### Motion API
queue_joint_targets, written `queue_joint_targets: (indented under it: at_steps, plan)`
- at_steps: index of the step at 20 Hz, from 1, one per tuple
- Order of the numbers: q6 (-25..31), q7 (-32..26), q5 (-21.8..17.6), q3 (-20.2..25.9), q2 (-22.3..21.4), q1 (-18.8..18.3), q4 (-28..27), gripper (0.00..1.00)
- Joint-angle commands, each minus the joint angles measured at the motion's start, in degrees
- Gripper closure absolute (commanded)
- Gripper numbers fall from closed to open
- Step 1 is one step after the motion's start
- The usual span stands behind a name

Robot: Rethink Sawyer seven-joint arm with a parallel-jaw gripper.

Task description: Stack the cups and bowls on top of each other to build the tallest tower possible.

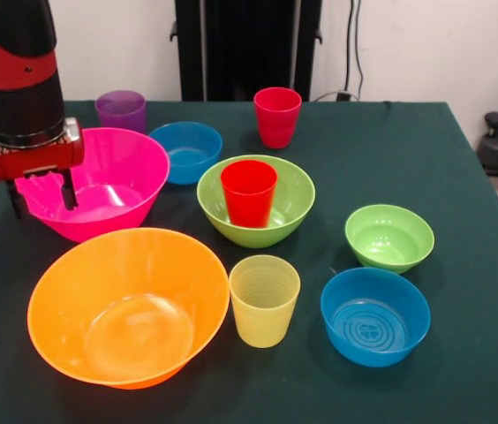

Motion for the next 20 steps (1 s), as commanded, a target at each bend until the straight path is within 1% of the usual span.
queue_joint_targets:
  at_steps: [1,4,9,12,17,20]
  plan:
    - [-3.21,-17.75,-4.80,-0.57,1.37,1.33,-2.96,0.00]
    - [-3.45,-17.33,-5.37,-1.11,0.79,1.63,-2.92,0.00]
    - [-0.93,-22.18,-6.76,-2.03,1.33,1.52,-3.98,0.00]
    - [-0.70,-22.39,-8.13,-3.25,0.04,1.58,-2.73,0.00]
    - [-0.68,-23.57,-9.54,-4.13,0.24,1.30,-2.51,0.00]
    - [-0.98,-22.89,-10.43,-5.06,-0.18,0.87,-0.91,0.00]
